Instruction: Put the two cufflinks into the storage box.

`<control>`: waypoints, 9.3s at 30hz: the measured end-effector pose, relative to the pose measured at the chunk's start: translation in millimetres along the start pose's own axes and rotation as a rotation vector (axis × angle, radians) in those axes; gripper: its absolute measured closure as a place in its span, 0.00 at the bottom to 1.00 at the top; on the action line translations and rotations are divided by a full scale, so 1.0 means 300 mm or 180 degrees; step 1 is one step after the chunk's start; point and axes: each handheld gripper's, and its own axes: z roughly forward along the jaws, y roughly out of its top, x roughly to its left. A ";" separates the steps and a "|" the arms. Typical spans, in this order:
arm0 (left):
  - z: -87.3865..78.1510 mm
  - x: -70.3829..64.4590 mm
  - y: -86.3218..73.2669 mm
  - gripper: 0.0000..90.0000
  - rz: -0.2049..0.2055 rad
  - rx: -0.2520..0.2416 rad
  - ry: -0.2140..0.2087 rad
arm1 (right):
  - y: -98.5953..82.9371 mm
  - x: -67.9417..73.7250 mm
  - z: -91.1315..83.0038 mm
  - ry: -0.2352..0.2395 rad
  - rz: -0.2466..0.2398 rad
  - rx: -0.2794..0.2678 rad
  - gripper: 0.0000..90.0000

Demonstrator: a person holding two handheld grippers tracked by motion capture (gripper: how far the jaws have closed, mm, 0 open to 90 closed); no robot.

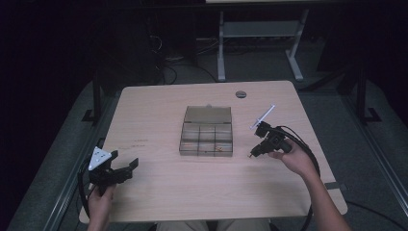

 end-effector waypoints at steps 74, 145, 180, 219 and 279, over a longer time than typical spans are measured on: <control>0.001 -0.002 0.001 0.15 -0.0002 -0.0012 -0.0025 | 0.289 0.012 0.080 0.0114 -0.0254 0.0105 0.92; 0.002 -0.002 0.000 0.15 -0.0011 0.0003 -0.0038 | 0.353 -0.022 0.249 0.0198 -0.0253 0.0431 0.91; 0.003 -0.005 0.001 0.15 0.0018 0.0012 -0.0063 | 0.327 -0.015 0.152 0.0232 -0.0208 0.0200 0.85; 0.003 -0.004 0.001 0.15 0.0036 0.0024 -0.0045 | 0.177 -0.067 0.015 0.0066 -0.0021 -0.0046 0.76; 0.006 -0.012 0.002 0.15 0.0066 0.0024 -0.0044 | -0.208 -0.072 -0.017 0.0045 0.0378 -0.0236 0.64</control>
